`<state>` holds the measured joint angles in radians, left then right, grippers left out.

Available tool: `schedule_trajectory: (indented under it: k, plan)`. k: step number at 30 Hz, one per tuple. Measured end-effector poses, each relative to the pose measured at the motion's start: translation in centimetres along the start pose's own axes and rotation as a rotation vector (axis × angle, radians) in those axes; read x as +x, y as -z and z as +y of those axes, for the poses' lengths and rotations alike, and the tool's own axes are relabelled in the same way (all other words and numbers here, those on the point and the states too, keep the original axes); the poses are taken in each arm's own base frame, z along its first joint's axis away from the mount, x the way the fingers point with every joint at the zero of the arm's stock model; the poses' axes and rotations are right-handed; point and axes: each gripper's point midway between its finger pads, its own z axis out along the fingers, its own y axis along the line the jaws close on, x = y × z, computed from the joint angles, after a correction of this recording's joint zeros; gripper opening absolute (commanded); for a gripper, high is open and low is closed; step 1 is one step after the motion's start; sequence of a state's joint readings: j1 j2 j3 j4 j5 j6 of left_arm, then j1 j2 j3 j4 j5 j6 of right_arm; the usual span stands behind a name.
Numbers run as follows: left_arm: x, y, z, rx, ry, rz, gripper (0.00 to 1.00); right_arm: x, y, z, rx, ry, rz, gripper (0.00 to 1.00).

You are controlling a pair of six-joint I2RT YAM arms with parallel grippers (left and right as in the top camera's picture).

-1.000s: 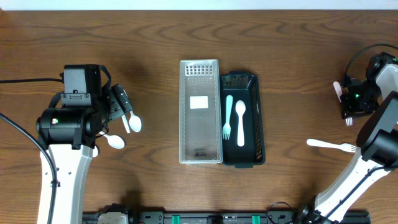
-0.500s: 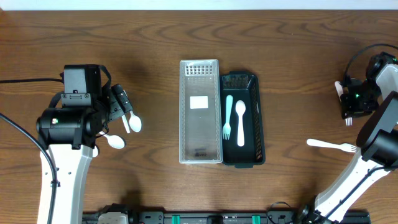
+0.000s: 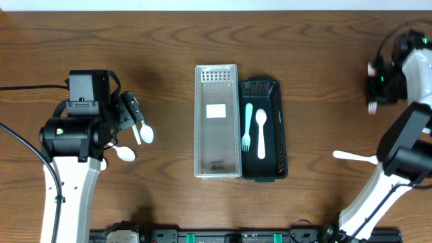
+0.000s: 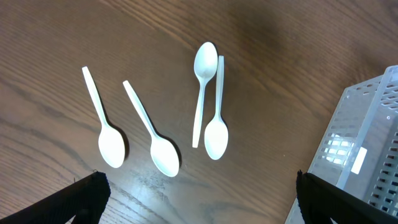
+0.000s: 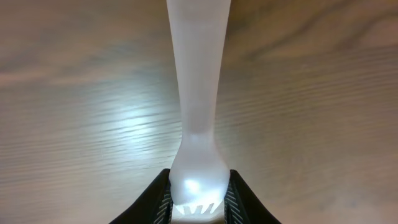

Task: Pack container
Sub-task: 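Carry the white fork into the dark green basket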

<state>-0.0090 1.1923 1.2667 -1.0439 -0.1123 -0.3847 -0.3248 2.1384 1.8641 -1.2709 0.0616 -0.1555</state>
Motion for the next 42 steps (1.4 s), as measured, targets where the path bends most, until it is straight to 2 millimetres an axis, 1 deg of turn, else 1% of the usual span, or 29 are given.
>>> schedule_trajectory:
  k: [1, 2, 4, 5, 7, 8, 9, 10, 11, 13, 15, 16, 17, 18, 20, 21, 24, 25, 28, 29, 32, 33, 34, 35, 38, 39, 40, 41, 42]
  plan:
    - [0.0, 0.0, 0.0, 0.0, 0.0, 0.0, 0.98, -0.3, 1.6, 0.9, 0.003, 0.0, -0.03, 0.01]
    - [0.0, 0.0, 0.0, 0.0, 0.0, 0.0, 0.98, -0.8, 3.7, 2.2, 0.004, 0.004, -0.076, 0.01]
    - [0.0, 0.0, 0.0, 0.0, 0.0, 0.0, 0.98, -1.2, 8.1, 5.3, -0.001, 0.014, -0.177, 0.01]
    - [0.0, 0.0, 0.0, 0.0, 0.0, 0.0, 0.98, -1.1, 10.1, 7.0, -0.01, 0.02, -0.224, 0.01]
    - [0.0, 0.0, 0.0, 0.0, 0.0, -0.001, 0.98, -0.5, 13.2, 10.6, -0.038, 0.038, -0.294, 0.01]
    - [0.0, 0.0, 0.0, 0.0, 0.0, 0.0, 0.98, -0.1, 14.2, 12.2, -0.055, 0.046, -0.317, 0.01]
    - [0.0, 0.0, 0.0, 0.0, 0.0, 0.0, 0.98, 0.5, 15.2, 14.2, -0.076, 0.058, -0.338, 0.01]
    - [0.0, 0.0, 0.0, 0.0, 0.0, 0.0, 0.98, 1.1, 15.8, 16.1, -0.095, 0.069, -0.347, 0.01]
    - [0.0, 0.0, 0.0, 0.0, 0.0, 0.0, 0.98, 1.8, 16.1, 18.0, -0.116, 0.08, -0.346, 0.01]
    - [0.0, 0.0, 0.0, 0.0, 0.0, 0.0, 0.98, 2.9, 16.2, 21.0, -0.141, 0.093, -0.335, 0.01]
    - [0.0, 0.0, 0.0, 0.0, 0.0, 0.0, 0.98, 4.2, 15.9, 24.0, -0.164, 0.103, -0.314, 0.01]
    - [0.0, 0.0, 0.0, 0.0, 0.0, 0.0, 0.98, 5.3, 15.3, 25.6, -0.17, 0.105, -0.291, 0.01]
    - [0.0, 0.0, 0.0, 0.0, 0.0, -0.001, 0.98, 5.7, 15.1, 26.0, -0.171, 0.105, -0.281, 0.01]
    - [0.0, 0.0, 0.0, -0.001, 0.0, 0.0, 0.98, 6.5, 14.4, 27.0, -0.17, 0.102, -0.263, 0.01]
    - [0.0, 0.0, 0.0, 0.0, 0.0, -0.001, 0.98, 7.8, 12.9, 28.3, -0.162, 0.098, -0.227, 0.01]
    - [0.0, 0.0, 0.0, 0.0, 0.0, 0.0, 0.98, 8.5, 11.8, 28.7, -0.153, 0.099, -0.208, 0.01]
    - [0.0, 0.0, 0.0, -0.001, 0.0, 0.0, 0.98, 10.2, 8.3, 29.3, -0.121, 0.101, -0.148, 0.01]
    - [0.0, 0.0, 0.0, 0.0, 0.0, 0.0, 0.98, 11.0, 6.9, 29.4, -0.109, 0.105, -0.124, 0.01]
    - [0.0, 0.0, 0.0, -0.001, 0.0, 0.0, 0.98, 12.8, 3.5, 29.4, -0.086, 0.117, -0.066, 0.01]
    - [0.0, 0.0, 0.0, -0.001, 0.0, 0.0, 0.98, 13.6, 2.5, 29.4, -0.081, 0.124, -0.045, 0.01]
    - [0.0, 0.0, 0.0, -0.001, 0.0, 0.001, 0.98, 15.3, 0.4, 29.5, -0.069, 0.141, -0.003, 0.03]
    - [0.0, 0.0, 0.0, -0.001, 0.0, 0.001, 0.98, 15.7, 0.1, 29.5, -0.066, 0.146, 0.008, 0.06]
    - [0.0, 0.0, 0.0, -0.001, 0.0, 0.001, 0.98, 16.2, -0.2, 29.4, -0.061, 0.152, 0.021, 0.15]
    - [0.0, 0.0, 0.0, -0.001, 0.0, 0.001, 0.98, 16.5, -0.4, 29.4, -0.059, 0.155, 0.029, 0.2]
    - [0.0, 0.0, 0.0, -0.001, 0.0, 0.001, 0.98, 16.5, -0.5, 29.6, -0.066, 0.161, 0.025, 0.22]
    - [0.0, 0.0, 0.0, -0.001, 0.0, 0.001, 0.98, 16.5, -0.5, 29.7, -0.068, 0.161, 0.023, 0.27]
    - [0.0, 0.0, 0.0, -0.001, 0.0, 0.001, 0.98, 16.4, -0.5, 29.7, -0.069, 0.161, 0.021, 0.34]
    - [0.0, 0.0, 0.0, -0.001, 0.0, 0.001, 0.98, 16.4, -0.5, 29.7, -0.07, 0.157, 0.02, 0.46]
    - [0.0, 0.0, 0.0, -0.001, 0.0, 0.001, 0.98, 16.3, -0.5, 29.8, -0.072, 0.158, 0.018, 0.49]
